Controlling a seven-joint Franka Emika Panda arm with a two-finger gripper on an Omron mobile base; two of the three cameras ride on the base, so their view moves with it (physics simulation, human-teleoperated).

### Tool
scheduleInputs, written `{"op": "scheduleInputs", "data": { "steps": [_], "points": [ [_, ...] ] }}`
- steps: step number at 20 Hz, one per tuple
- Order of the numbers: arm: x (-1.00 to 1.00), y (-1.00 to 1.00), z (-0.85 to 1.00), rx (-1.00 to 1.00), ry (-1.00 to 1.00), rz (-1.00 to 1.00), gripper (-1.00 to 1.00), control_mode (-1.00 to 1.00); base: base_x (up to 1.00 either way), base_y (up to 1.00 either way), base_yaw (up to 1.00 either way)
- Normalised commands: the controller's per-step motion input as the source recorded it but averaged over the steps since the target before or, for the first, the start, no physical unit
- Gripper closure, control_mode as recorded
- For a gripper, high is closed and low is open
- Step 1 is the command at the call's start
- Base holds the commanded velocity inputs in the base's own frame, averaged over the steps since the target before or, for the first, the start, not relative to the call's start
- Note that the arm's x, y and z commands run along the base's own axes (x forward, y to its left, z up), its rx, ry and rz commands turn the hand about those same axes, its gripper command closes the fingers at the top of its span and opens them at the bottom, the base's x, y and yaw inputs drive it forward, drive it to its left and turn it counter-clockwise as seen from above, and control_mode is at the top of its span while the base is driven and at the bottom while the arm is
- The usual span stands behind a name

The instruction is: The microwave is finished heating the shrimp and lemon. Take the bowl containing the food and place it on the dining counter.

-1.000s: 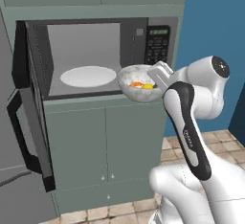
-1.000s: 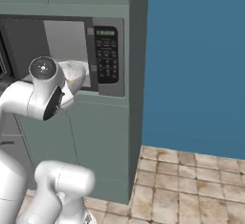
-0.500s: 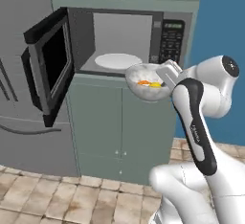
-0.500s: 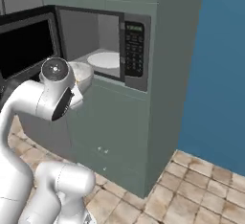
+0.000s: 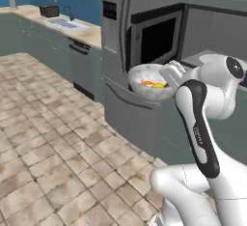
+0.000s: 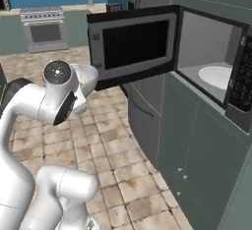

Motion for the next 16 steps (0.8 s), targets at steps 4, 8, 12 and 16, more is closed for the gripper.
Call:
{"op": "scheduleInputs", "data": {
  "steps": [4,8,12,16],
  "points": [
    [0.0,0.0,0.0,0.0,0.0,0.0,1.0,1.0,-0.29,-0.01,0.98],
    [0.0,0.0,0.0,0.0,0.0,0.0,1.0,1.0,-0.07,0.0,0.76],
    [0.0,0.0,0.0,0.0,0.0,0.0,1.0,1.0,0.0,0.0,0.54],
    [0.0,0.0,0.0,0.0,0.0,0.0,1.0,1.0,0.0,0.01,0.5]
  ]
}}
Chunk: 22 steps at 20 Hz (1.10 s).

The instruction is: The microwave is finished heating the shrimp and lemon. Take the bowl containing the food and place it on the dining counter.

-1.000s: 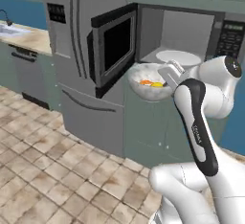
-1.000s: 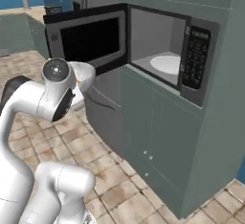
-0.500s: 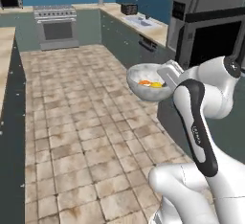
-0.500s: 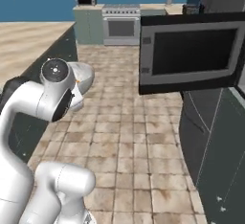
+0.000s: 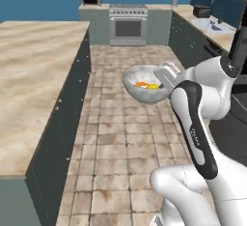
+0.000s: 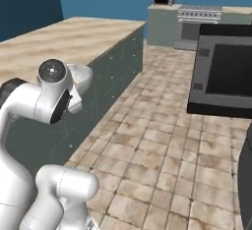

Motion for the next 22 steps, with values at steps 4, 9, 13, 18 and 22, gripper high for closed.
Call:
{"op": "scheduleInputs", "data": {
  "steps": [4,9,13,18,22],
  "points": [
    [0.0,0.0,0.0,0.0,0.0,0.0,1.0,1.0,0.0,0.0,0.52],
    [0.0,0.0,0.0,0.0,0.0,0.0,1.0,1.0,0.04,0.22,0.53],
    [0.0,0.0,0.0,0.0,0.0,0.0,1.0,1.0,-0.04,0.74,0.55],
    [0.0,0.0,0.0,0.0,0.0,0.0,1.0,1.0,0.0,1.0,0.44],
    [0.0,0.0,0.0,0.0,0.0,0.0,1.0,1.0,0.03,1.0,0.2]
  ]
}}
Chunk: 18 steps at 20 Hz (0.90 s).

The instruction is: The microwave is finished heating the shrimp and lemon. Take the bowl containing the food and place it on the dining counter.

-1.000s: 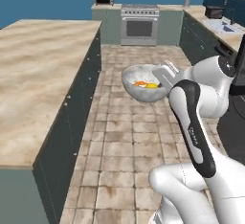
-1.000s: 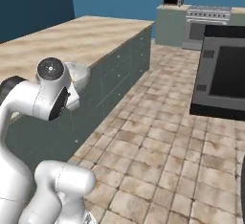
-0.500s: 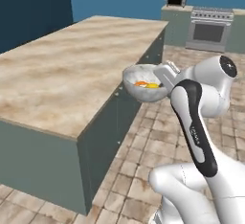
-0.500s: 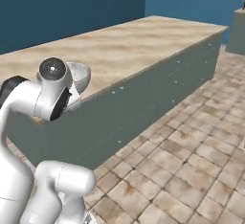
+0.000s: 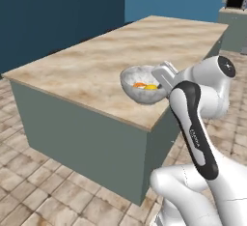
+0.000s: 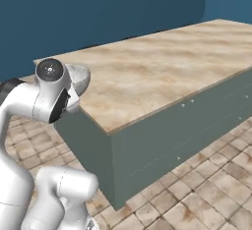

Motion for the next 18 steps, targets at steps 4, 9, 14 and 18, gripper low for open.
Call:
{"op": "scheduleInputs", "data": {
  "steps": [4,9,14,18],
  "points": [
    [0.0,0.0,0.0,0.0,0.0,0.0,1.0,1.0,0.31,1.0,0.0],
    [0.0,0.0,0.0,0.0,0.0,0.0,1.0,1.0,0.79,1.0,-0.19],
    [0.0,0.0,0.0,0.0,0.0,0.0,1.0,1.0,0.98,1.0,-0.32],
    [0.0,0.0,0.0,0.0,0.0,0.0,1.0,1.0,0.92,1.0,-0.37]
  ]
}}
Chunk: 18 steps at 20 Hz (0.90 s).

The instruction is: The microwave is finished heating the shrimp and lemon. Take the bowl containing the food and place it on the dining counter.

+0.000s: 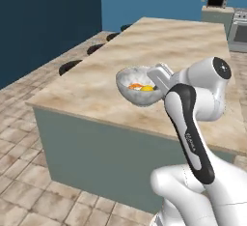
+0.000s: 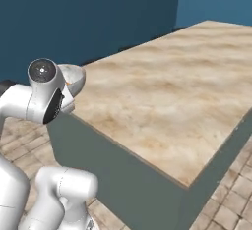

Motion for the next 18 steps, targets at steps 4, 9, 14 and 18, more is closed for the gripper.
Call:
{"op": "scheduleInputs", "data": {
  "steps": [4,9,14,18],
  "points": [
    [0.0,0.0,0.0,0.0,0.0,0.0,1.0,1.0,0.79,1.0,-0.47],
    [0.0,0.0,0.0,0.0,0.0,0.0,1.0,1.0,0.68,1.0,-0.54],
    [0.0,0.0,0.0,0.0,0.0,0.0,1.0,1.0,0.5,1.0,-0.54],
    [0.0,0.0,0.0,0.0,0.0,0.0,1.0,1.0,0.21,0.95,-0.49]
  ]
}}
